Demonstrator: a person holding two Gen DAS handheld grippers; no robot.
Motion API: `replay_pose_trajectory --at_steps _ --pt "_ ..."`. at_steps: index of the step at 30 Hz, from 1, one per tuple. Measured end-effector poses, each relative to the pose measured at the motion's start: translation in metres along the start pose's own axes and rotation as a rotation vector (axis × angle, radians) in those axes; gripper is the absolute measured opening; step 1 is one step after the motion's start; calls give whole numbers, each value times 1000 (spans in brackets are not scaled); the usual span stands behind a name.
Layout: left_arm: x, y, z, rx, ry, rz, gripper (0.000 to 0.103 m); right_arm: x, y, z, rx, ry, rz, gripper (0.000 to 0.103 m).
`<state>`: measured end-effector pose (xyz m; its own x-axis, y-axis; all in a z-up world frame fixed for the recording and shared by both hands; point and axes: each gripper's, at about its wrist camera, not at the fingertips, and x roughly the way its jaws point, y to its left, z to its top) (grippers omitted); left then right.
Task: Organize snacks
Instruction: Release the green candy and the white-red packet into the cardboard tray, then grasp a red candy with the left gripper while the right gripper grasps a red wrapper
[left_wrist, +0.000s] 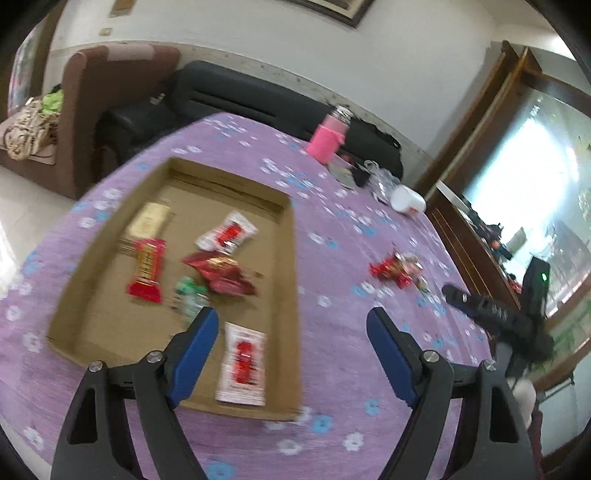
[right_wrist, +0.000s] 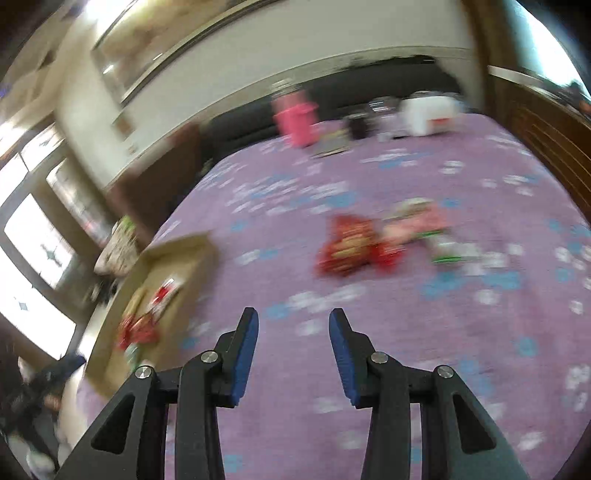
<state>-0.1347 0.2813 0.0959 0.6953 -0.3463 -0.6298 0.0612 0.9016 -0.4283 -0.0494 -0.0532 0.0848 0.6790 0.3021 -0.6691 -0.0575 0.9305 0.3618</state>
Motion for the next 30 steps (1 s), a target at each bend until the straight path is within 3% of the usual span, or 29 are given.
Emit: replay_pose_trajectory --at_steps 6,13,15,16,18,19,20,21,25,30 --pt "17 -30 -13 45 61 -17 82 31 -37 42 66 -25 -73 43" --pt "12 -33 -8 40 36 20 82 110 -42 82 116 42 -39 43" --pt "11 -32 -6 43 35 28 82 129 -38 77 123 141 45 43" --pt "11 -31 -5 46 33 28 82 128 -32 70 115 182 152 43" --pt "10 -31 -3 55 28 23 82 108 -21 55 89 223 368 43" --pt "12 -32 -3 65 25 14 82 95 -17 48 67 243 446 43" --pt "13 -33 -3 72 25 9 82 82 -16 43 43 236 468 43" --pt "16 -35 -3 80 27 3 82 62 -18 39 17 194 451 43" --pt "35 -48 -7 96 58 -35 82 25 -40 37 3 66 214 44" --pt "46 -63 -14 156 97 -18 82 46 -21 14 -10 164 228 44"
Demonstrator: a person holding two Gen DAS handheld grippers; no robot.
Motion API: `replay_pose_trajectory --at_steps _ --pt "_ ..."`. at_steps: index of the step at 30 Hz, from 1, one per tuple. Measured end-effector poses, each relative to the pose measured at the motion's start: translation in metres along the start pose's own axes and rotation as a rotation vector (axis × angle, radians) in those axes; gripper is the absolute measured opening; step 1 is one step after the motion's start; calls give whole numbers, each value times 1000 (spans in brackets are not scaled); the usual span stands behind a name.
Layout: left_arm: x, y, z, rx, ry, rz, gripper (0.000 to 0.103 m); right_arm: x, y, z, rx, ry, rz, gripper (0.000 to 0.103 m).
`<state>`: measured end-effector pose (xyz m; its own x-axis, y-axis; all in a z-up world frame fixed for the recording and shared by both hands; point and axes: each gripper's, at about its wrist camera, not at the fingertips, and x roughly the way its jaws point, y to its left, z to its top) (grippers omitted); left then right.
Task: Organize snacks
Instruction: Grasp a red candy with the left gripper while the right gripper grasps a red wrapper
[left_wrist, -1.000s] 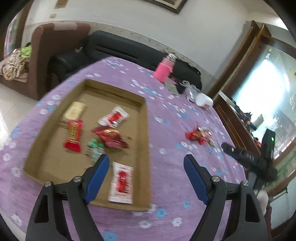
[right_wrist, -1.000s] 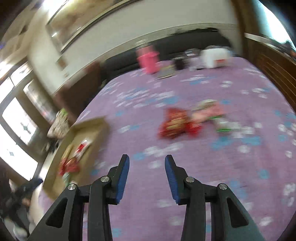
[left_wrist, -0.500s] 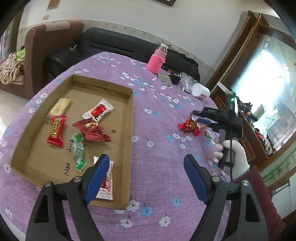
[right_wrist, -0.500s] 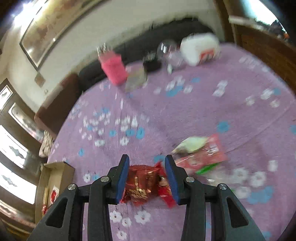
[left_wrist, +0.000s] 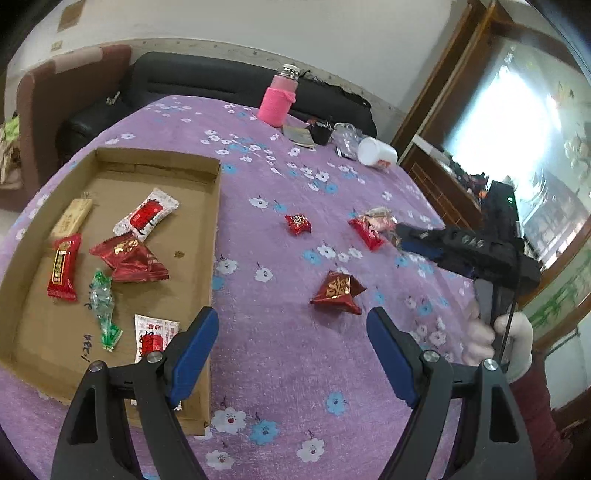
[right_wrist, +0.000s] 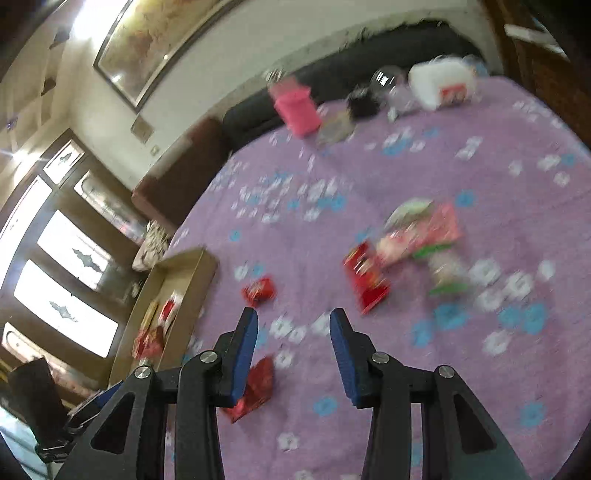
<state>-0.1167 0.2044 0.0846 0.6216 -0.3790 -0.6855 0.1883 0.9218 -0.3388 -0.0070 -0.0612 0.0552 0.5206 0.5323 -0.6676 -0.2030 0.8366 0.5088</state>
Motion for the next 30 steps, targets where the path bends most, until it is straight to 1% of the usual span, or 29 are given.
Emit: replay_pose_trajectory --at_steps 1,3,6,9,10,11,13,14,16,17,18,19,22,23,25,28,29,30 --pt "-1 -1 2 5 -4 10 82 12 12 -9 -24 35 -6 44" --pt "-4 1 8 3 -14 22 82 30 27 -22 -60 66 -29 45" --pt "-2 4 27 -16 -27 45 82 53 50 -38 -172 100 -105 48" --pt "14 2 51 -34 -9 17 82 66 60 -50 -234 134 -120 48" --pt "20 0 57 -35 -2 18 82 62 59 -53 -257 117 -139 45" --pt "32 -5 66 -25 8 18 82 59 58 -56 -270 101 -154 38" --pt "57 -14 79 -6 24 26 82 55 47 -51 -242 71 -154 36" --pt "66 -17 83 -3 36 38 82 49 40 -49 -224 40 -177 36" --pt "97 -27 94 24 60 46 82 39 23 -43 -191 -11 -228 35" --pt "107 -30 96 38 62 55 82 34 12 -40 -153 -28 -229 35" --pt "123 -35 100 59 68 87 82 32 7 -37 -121 -36 -217 35" --pt "139 -38 102 75 82 113 82 30 -4 -34 -75 -40 -200 35" --pt "175 -39 104 95 127 134 81 30 -23 -29 15 -22 -186 35" --pt "181 -38 103 100 132 144 81 30 -31 -27 53 -17 -161 35" --pt "196 -36 100 111 143 175 81 27 -33 -25 84 -20 -140 35" --pt "209 -36 94 130 156 189 81 28 -36 -23 104 -20 -129 35" --pt "210 -38 93 148 141 202 81 29 -35 -23 104 -20 -130 35" --pt "211 -41 92 169 130 214 77 30 -34 -24 102 -20 -132 35"
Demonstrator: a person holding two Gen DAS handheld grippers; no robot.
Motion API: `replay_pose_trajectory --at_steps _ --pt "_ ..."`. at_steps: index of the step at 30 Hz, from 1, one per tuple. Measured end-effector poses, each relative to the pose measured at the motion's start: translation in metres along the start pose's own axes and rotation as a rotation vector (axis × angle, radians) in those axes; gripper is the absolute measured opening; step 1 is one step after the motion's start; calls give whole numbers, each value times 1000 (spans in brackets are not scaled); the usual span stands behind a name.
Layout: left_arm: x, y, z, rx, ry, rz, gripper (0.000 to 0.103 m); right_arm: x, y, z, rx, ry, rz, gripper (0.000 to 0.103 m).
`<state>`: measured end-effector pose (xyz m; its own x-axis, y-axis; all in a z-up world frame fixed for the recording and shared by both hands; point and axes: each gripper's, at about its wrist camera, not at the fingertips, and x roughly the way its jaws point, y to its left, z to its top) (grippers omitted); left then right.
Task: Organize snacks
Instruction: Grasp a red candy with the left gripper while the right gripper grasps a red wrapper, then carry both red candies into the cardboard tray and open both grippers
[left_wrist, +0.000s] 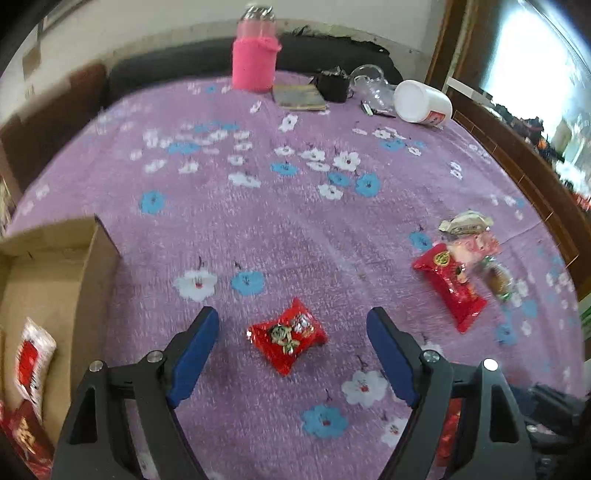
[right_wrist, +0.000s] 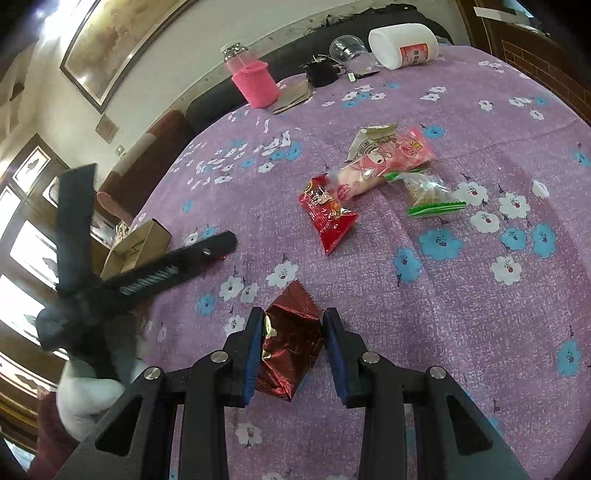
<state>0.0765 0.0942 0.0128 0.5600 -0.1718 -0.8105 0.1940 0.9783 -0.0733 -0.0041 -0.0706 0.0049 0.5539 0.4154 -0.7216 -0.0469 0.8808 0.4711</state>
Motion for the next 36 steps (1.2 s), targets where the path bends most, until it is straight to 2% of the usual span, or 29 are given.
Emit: replay_pose_trajectory --at_steps 1,2,3,4,6,11,16,20,22,25,30,33,36 --pt "1 -3 -2 16 -7 15 58 0 1 0 -2 -1 -3 35" --pt "0 -5 -2 33 -19 52 32 0 2 0 -6 -2 -7 35" --pt "-2 -7 -3 45 -28 46 22 0 2 0 -9 -3 -9 35" --pt "-3 -7 -4 45 -23 35 20 0 2 0 -12 -5 -12 35" --pt "-5 -8 -6 50 -25 42 19 0 4 -1 -23 -10 -23 35" --pt "-25 2 -12 -6 -33 -37 19 0 7 -2 -42 -20 -23 35" --pt "-76 16 -23 -75 -93 -172 19 -4 3 1 -34 -58 -9 35" --pt "-114 35 -38 -135 -132 -224 19 -9 -2 1 -17 -97 -9 35" --pt "-136 56 -51 -204 -160 -245 19 -9 -5 1 -9 -104 -17 34" --pt "-161 86 -68 -282 -198 -244 20 -3 -18 2 51 -81 9 34" --pt "-192 140 -100 -363 -250 -197 20 -10 -25 3 94 -102 3 34" --pt "-200 168 -120 -399 -259 -156 20 -15 -11 -1 59 -107 -39 34" --pt "-203 193 -136 -433 -255 -105 20 -25 15 -8 30 -108 7 34"
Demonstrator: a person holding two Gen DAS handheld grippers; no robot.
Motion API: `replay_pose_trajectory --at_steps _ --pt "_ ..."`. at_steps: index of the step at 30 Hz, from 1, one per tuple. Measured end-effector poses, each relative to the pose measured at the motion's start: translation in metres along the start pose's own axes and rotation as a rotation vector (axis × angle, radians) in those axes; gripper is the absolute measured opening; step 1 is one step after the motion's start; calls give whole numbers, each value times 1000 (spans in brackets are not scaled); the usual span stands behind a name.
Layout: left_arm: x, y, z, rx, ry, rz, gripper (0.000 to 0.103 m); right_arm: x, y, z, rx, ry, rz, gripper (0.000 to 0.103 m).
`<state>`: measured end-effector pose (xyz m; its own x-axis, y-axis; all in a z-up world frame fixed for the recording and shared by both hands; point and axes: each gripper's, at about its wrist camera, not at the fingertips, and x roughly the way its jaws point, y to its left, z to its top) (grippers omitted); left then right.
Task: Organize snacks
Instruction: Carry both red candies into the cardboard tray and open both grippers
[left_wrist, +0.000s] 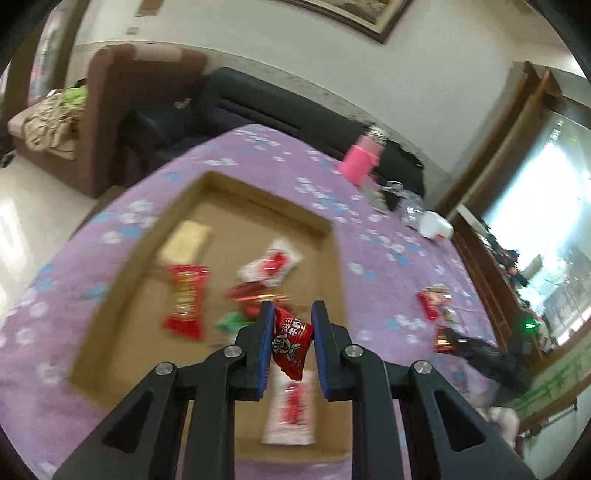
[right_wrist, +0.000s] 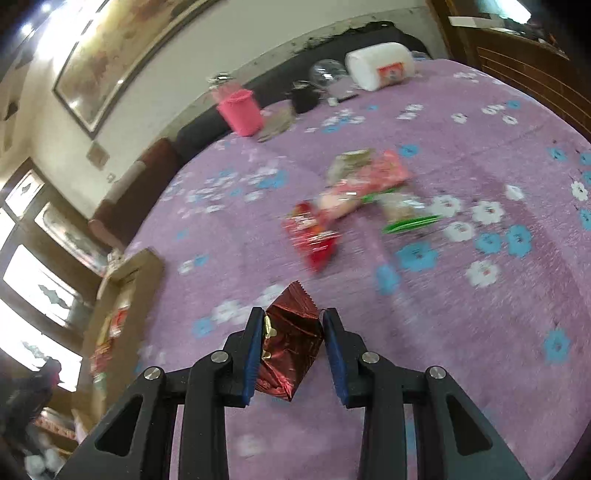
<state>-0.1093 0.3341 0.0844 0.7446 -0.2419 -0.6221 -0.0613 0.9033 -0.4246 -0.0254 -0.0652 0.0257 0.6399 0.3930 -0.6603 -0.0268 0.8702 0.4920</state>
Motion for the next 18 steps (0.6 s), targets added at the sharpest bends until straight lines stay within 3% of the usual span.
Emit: replay_pose_trajectory --at_steps 4,10,18 --pt "-4 33 -2 -84 -3 7 20 -5 57 -13 -85 17 80 35" --pt "-13 55 -6 -75 -30 67 20 8 141 -32 -225 77 198 35" --pt "1 71 -6 -65 -12 101 20 60 210 -63 -352 217 239 35"
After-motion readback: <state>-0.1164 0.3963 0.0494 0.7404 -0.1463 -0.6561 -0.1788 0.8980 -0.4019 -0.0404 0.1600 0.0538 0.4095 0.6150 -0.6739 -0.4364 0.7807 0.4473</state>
